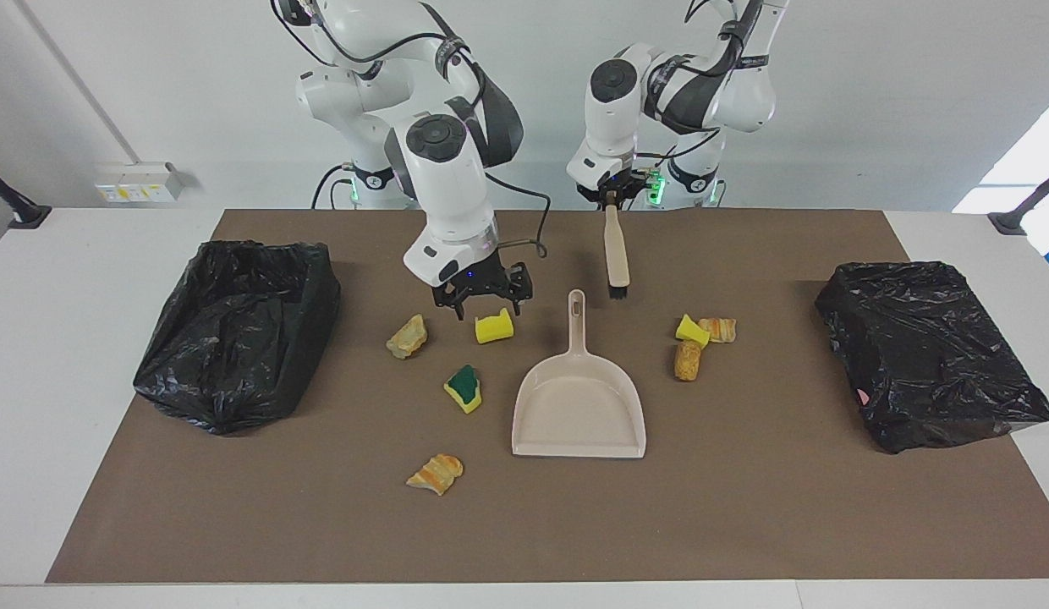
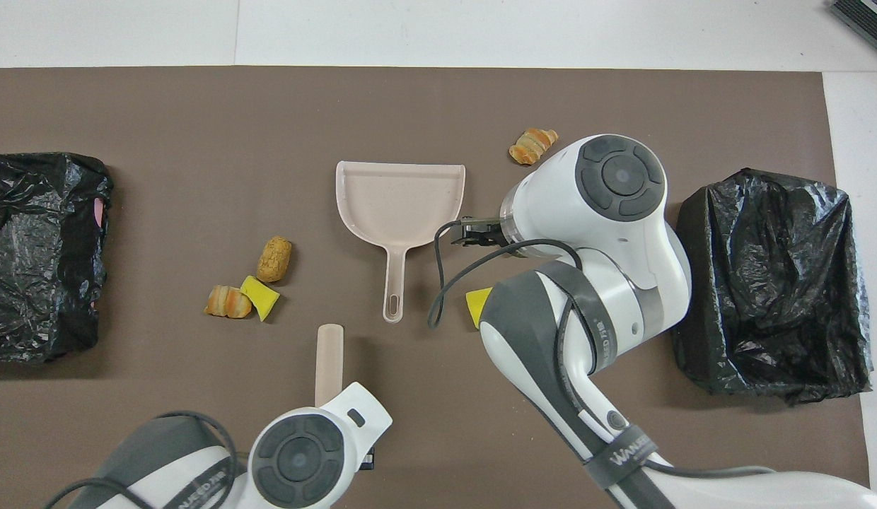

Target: Sweep and dump trash in bin

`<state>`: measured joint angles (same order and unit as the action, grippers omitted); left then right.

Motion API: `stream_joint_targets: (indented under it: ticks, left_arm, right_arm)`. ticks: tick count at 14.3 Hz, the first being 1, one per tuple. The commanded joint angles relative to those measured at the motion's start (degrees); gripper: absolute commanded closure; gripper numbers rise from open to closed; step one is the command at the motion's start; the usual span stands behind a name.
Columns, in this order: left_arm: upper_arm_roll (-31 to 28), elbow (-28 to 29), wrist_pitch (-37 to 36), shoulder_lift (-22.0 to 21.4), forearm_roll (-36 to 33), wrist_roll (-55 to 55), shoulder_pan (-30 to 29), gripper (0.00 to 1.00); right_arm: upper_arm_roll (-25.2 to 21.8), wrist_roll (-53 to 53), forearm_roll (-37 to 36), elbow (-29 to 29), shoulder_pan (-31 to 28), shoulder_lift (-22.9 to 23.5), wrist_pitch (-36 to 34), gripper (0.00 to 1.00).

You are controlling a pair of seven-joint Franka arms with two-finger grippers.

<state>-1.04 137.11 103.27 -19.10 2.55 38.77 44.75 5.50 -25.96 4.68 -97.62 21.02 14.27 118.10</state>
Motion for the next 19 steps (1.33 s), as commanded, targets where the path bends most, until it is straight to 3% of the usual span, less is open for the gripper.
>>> stream_joint_targets:
  ticks: [1, 5, 12, 18, 19]
  left_arm:
    - [0.43, -1.13, -5.08, -4.72, -0.17, -5.71, -7.55, 1.00]
    - [0.52, -2.98, -5.19, -3.67, -3.60, -14.49, -19.32, 1.00]
    - [0.52, -3.95, 7.10, 1.33, -3.69, -32.15, -38.57, 1.00]
    - [0.52, -3.95, 11.51, 3.89, -3.69, -39.64, -43.86, 1.00]
    - [0.52, -3.78, 11.42, 4.15, -3.69, -40.26, -43.96, 1.00]
  right_arm:
    - [-0.05, -3.12, -0.99, -0.91, 0.77, -0.38, 2.13, 0.00]
    - [-0.05, -14.44, -5.81, -0.56, 5.69, 1.72, 5.82, 0.00]
    - [-0.22, -29.04, -12.58, 4.00, 14.74, 11.20, 10.04, 0.00]
    - [-0.13, -30.02, -15.84, 4.10, 17.12, 14.12, 11.98, 0.00]
    - [-0.13, -30.02, -16.37, 4.02, 17.21, 14.03, 11.46, 0.06]
